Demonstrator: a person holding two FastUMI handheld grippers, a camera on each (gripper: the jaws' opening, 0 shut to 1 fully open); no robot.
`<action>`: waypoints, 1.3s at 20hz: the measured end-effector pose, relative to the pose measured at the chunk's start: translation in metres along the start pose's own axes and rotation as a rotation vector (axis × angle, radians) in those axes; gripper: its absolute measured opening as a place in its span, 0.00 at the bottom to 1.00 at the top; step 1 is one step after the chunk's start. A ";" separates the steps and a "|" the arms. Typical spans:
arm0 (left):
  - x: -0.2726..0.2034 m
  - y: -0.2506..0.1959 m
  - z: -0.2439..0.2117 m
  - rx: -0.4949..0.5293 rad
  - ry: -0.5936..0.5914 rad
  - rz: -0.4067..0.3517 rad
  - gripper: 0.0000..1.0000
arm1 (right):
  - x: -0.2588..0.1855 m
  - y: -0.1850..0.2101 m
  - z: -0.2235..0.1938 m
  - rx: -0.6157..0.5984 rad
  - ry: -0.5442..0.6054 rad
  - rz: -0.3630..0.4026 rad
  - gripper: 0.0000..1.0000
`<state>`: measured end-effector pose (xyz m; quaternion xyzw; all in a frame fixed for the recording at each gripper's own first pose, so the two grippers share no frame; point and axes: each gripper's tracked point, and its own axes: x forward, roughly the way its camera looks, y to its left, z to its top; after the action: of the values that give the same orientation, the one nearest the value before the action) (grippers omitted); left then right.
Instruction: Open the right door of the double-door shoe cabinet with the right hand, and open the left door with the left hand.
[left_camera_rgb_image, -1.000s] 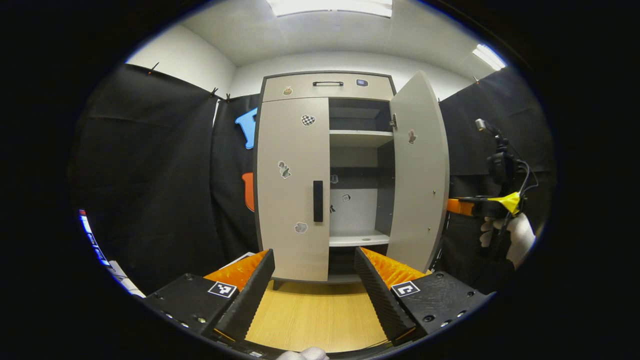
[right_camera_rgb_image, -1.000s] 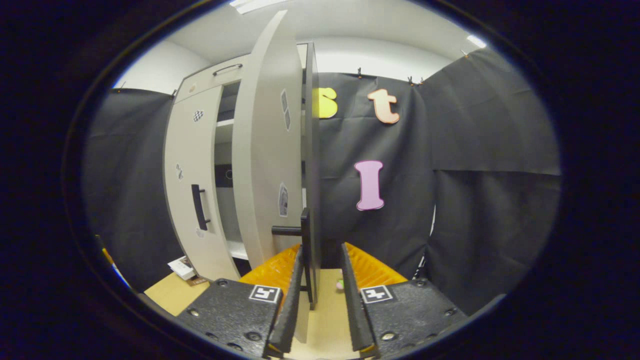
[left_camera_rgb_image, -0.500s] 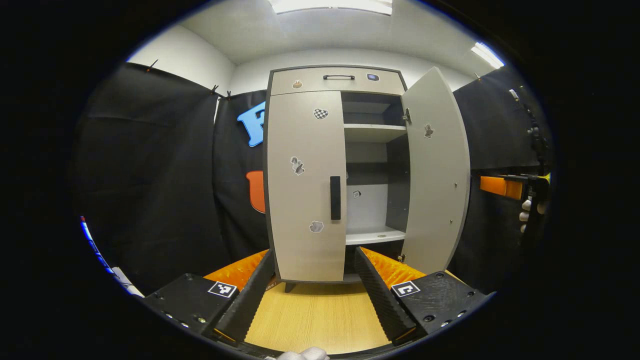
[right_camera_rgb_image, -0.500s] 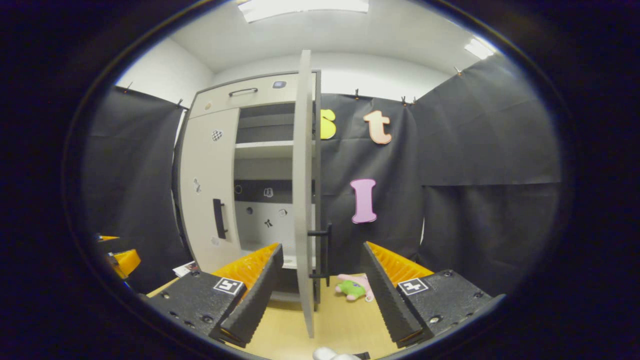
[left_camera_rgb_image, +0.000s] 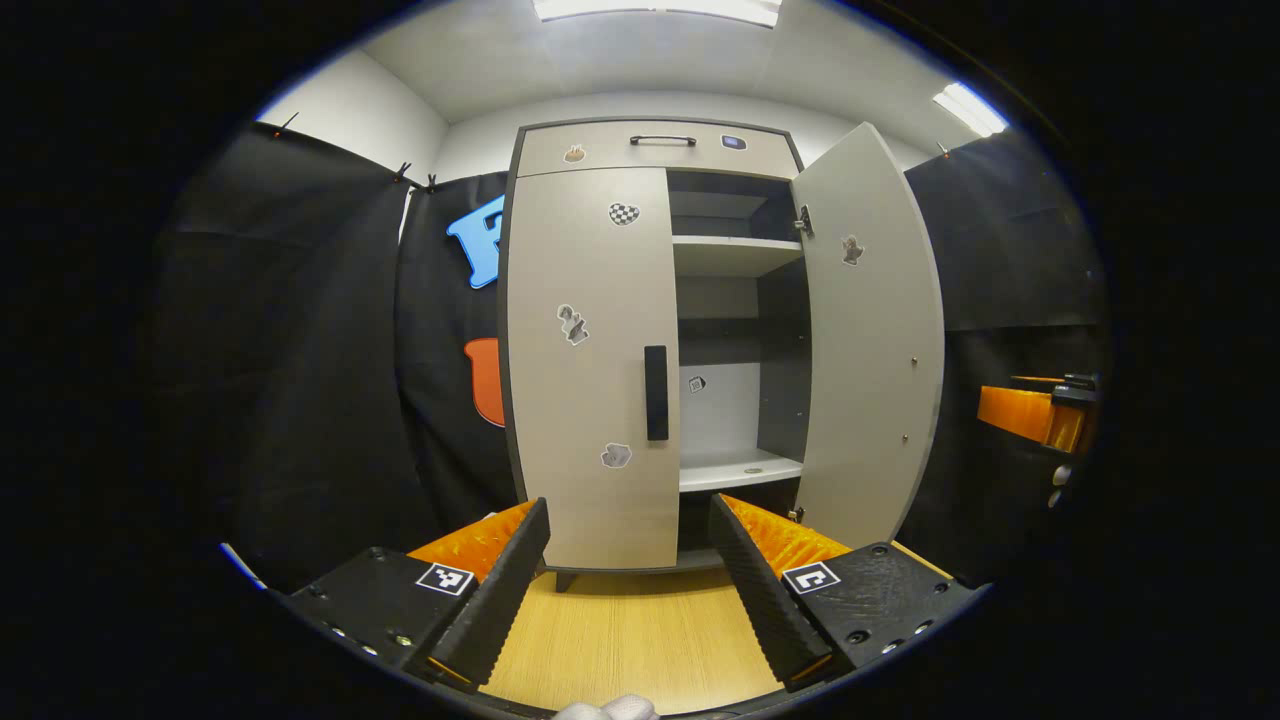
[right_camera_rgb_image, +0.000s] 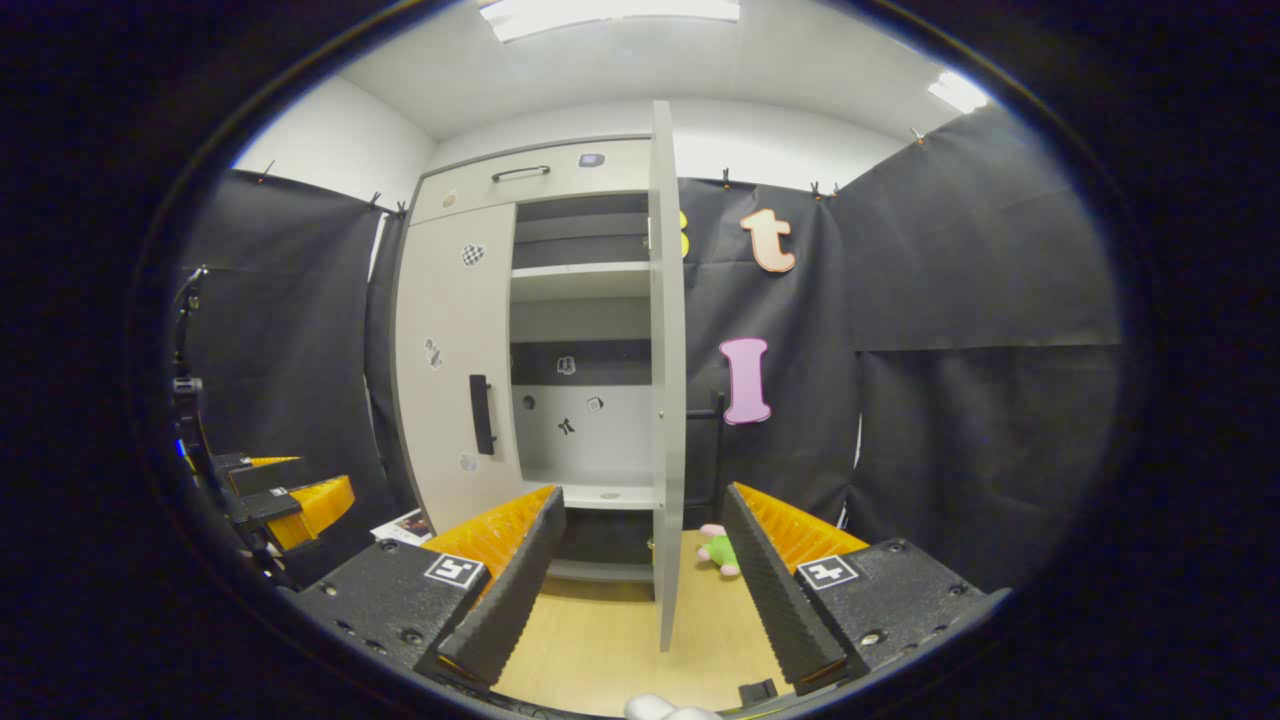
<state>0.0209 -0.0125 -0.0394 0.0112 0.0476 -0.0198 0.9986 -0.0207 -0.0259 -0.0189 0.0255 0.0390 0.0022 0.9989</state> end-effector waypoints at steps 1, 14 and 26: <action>0.009 -0.001 0.003 -0.003 -0.006 0.001 0.96 | 0.000 0.000 0.000 0.000 -0.005 0.003 0.99; 0.179 -0.021 0.054 -0.024 -0.068 0.009 0.96 | 0.029 -0.017 0.006 -0.004 0.000 0.027 0.99; 0.296 -0.023 0.012 -0.041 0.001 -0.008 0.96 | 0.047 -0.049 -0.007 -0.015 0.042 -0.067 0.99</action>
<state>0.3152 -0.0475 -0.0567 -0.0095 0.0484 -0.0227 0.9985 0.0261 -0.0742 -0.0315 0.0165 0.0606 -0.0306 0.9976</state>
